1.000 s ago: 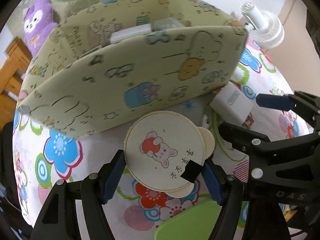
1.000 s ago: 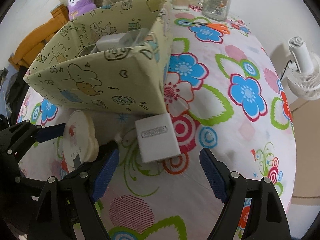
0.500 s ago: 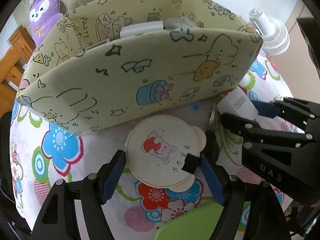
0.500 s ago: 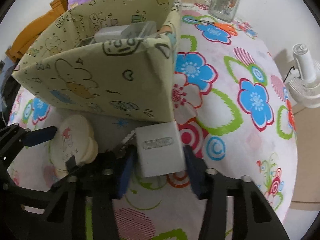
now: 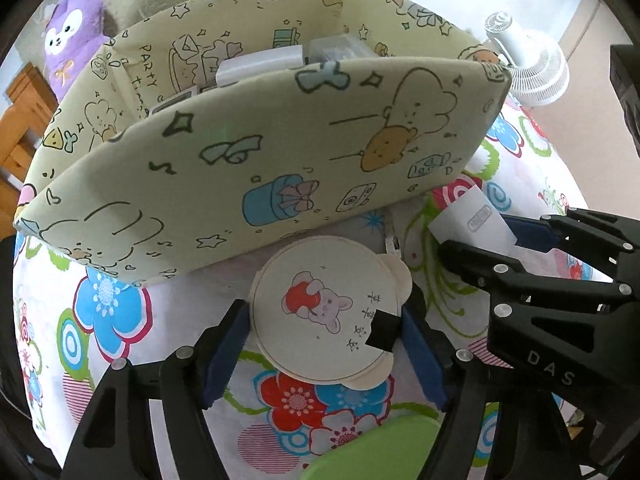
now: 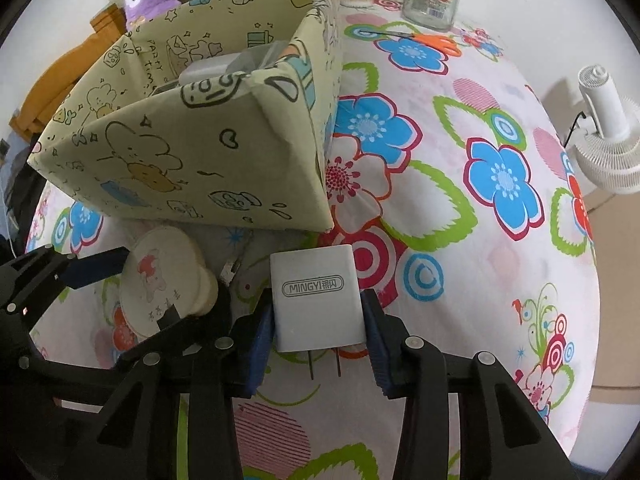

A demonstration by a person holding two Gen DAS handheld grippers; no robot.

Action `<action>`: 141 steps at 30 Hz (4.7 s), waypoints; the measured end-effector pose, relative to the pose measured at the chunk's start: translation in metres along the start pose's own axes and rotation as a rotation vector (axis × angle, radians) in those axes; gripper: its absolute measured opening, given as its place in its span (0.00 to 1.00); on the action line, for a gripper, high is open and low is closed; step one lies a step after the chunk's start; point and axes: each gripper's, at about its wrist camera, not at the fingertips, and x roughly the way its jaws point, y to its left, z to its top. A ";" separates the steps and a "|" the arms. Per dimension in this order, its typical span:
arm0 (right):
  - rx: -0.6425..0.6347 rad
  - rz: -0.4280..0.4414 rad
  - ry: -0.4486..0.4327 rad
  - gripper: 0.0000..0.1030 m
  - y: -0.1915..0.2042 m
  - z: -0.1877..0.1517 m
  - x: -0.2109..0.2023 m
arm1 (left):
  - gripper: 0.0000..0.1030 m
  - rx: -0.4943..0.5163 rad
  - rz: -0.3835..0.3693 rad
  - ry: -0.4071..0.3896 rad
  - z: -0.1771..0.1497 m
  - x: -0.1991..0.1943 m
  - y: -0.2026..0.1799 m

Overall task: Organize rigid objects
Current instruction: 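Lift the container with the left tool while the right tool lifts the charger, then lower the cream container and MINGYI charger into the fabric box and release both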

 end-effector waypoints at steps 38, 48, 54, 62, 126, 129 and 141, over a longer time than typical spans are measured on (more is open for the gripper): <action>0.054 -0.032 -0.105 0.41 0.064 -0.040 -0.088 | 0.74 0.021 0.032 -0.090 -0.039 -0.083 -0.017; 0.070 -0.040 -0.147 0.41 0.072 -0.034 -0.114 | 0.74 -0.006 0.017 -0.127 -0.038 -0.111 -0.011; 0.057 -0.047 -0.178 0.41 0.078 -0.028 -0.132 | 0.74 -0.003 0.025 -0.158 -0.035 -0.129 -0.012; 0.033 -0.057 -0.216 0.41 0.083 -0.023 -0.152 | 0.74 0.022 0.047 -0.187 -0.031 -0.147 -0.014; -0.051 0.121 -0.019 0.42 0.072 0.115 -0.056 | 0.74 -0.130 0.109 -0.052 0.070 -0.088 0.036; -0.034 0.126 -0.003 0.43 0.071 0.116 -0.050 | 0.74 -0.119 0.104 -0.051 0.071 -0.085 0.037; -0.072 -0.012 -0.087 0.61 0.058 0.118 -0.071 | 0.74 -0.088 0.055 -0.060 0.083 -0.079 0.027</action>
